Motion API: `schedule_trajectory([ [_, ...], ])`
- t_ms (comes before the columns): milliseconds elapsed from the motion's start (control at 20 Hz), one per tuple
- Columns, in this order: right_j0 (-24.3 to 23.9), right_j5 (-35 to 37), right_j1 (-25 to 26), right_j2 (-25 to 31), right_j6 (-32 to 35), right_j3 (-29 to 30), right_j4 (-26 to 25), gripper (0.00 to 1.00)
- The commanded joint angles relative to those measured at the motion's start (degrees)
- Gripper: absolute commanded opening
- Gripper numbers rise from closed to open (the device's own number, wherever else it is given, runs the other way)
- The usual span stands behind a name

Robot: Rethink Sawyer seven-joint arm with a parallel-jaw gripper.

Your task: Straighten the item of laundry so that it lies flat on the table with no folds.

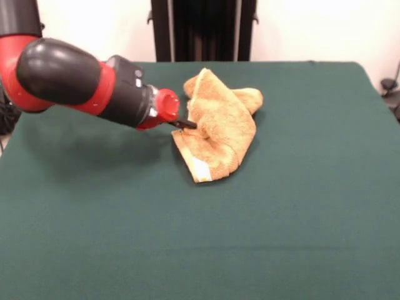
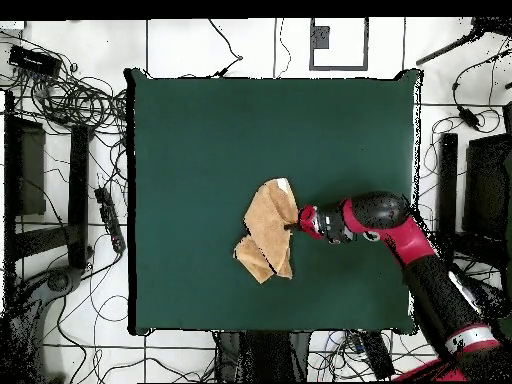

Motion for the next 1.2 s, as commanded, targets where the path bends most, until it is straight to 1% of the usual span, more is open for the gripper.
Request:
schedule_trajectory([
  [50, 30.21, -12.96, -3.41, -23.51, 37.94, -15.26, -14.14, 0.00],
  [100, 34.79, -12.83, -0.97, -27.61, 43.45, -19.45, -16.00, 0.00],
  [200, 40.35, -9.92, 4.06, -32.40, 49.26, -26.50, -17.72, 0.00],
  [250, 42.63, -8.45, 6.22, -34.65, 53.35, -29.50, -17.97, 0.00],
  [300, 43.88, -7.13, 7.92, -35.98, 55.76, -31.47, -17.76, 0.00],
  [400, 46.18, -3.04, 10.51, -37.73, 58.01, -35.33, -18.99, 0.00],
  [600, 49.91, 4.10, 13.37, -40.29, 64.23, -39.61, -20.66, 0.00],
  [700, 51.08, 7.64, 14.35, -40.85, 67.09, -40.91, -20.28, 0.00],
  [850, 53.01, 13.79, 16.18, -41.90, 69.68, -43.85, -20.86, 0.00],
  [1000, 53.87, 15.41, 16.77, -42.22, 71.81, -44.61, -20.13, 0.00],
  [1200, 54.43, 18.79, 17.44, -42.35, 72.04, -46.25, -18.53, 0.00],
])
